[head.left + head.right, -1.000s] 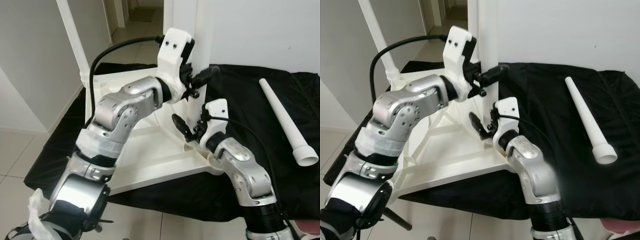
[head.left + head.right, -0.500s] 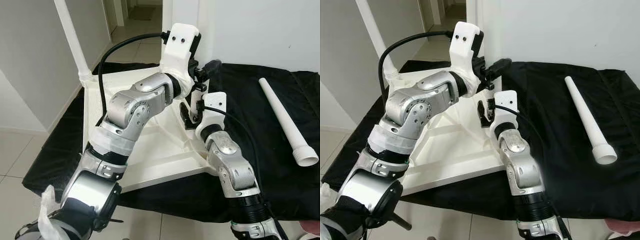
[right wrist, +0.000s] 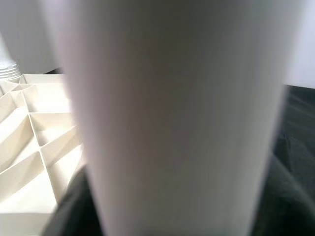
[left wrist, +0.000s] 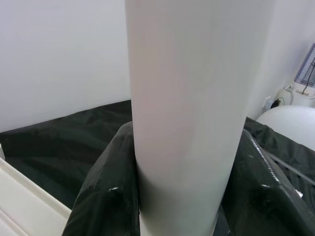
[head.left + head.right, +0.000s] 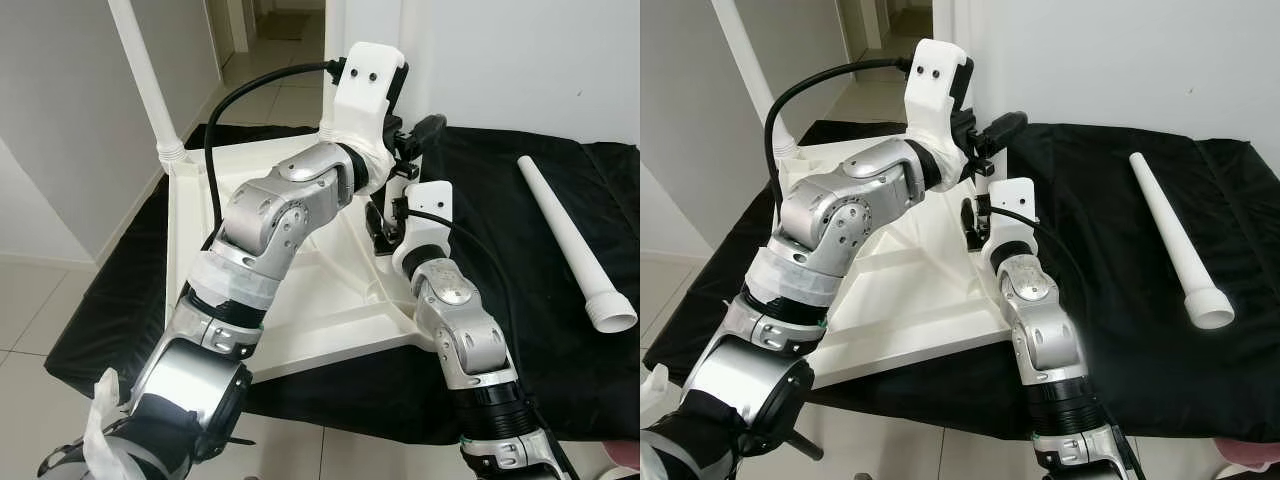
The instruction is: Building children table
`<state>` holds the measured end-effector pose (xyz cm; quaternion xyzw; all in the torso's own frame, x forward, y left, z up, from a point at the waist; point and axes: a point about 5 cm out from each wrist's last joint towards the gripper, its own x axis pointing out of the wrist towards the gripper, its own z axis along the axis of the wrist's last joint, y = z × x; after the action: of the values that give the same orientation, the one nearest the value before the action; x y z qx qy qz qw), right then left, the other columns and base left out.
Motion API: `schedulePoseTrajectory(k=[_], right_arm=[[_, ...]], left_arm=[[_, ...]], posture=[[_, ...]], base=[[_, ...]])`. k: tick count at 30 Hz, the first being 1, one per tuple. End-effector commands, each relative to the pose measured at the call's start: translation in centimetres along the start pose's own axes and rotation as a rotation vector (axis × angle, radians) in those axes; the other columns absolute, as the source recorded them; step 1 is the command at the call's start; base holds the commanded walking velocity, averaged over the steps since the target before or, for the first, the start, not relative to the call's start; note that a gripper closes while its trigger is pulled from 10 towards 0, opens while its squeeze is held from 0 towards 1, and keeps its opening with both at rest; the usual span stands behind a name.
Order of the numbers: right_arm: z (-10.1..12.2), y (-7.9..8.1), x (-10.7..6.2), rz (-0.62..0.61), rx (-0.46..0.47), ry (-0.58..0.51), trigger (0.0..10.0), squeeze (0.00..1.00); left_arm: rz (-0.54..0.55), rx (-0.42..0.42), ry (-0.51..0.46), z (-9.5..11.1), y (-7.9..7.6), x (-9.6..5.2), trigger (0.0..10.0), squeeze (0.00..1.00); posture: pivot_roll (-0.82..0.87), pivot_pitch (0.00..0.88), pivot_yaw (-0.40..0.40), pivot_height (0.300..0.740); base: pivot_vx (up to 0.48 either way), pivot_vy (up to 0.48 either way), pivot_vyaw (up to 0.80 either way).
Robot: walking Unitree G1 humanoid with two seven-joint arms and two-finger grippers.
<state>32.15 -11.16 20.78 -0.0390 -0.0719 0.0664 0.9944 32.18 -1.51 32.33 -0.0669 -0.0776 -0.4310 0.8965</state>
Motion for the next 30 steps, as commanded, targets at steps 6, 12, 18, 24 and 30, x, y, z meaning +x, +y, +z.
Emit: schedulePoseTrajectory(k=[6,12,18,24,30], right_arm=[[-0.5,0.6,0.0,0.024,-0.005,0.016,0.0,0.0],[-0.6,0.8,-0.2,0.038,0.005,0.021,1.7,0.0],[-0.5,0.6,-0.2,-0.002,0.073,0.026,10.0,0.0],[-0.6,0.2,-0.2,-0.034,0.125,0.028,10.0,0.0],[-0.7,-0.6,-0.2,-0.096,0.146,0.026,10.0,0.0]], left_arm=[[-0.052,0.016,-0.026,0.4,-1.0,0.1,10.0,0.0],[-0.054,0.019,-0.023,0.3,-1.3,0.1,10.0,0.0],[-0.089,-0.023,-0.05,0.5,-1.6,0.0,10.0,1.0],[-0.116,-0.02,-0.071,0.7,-1.9,-0.2,10.0,1.0],[-0.132,-0.042,-0.17,1.7,-2.0,-1.0,10.0,0.0]], posture=[[-0.11,0.013,0.06,0.74],[-0.1,0.02,0.064,0.74],[-0.1,0.028,0.068,0.74],[-0.1,0.034,0.075,0.74],[-0.1,0.04,0.072,0.74]], base=[[0.0,0.0,0.0],[0.0,0.0,0.0],[0.0,0.0,0.0],[0.0,0.0,0.0],[0.0,0.0,0.0]])
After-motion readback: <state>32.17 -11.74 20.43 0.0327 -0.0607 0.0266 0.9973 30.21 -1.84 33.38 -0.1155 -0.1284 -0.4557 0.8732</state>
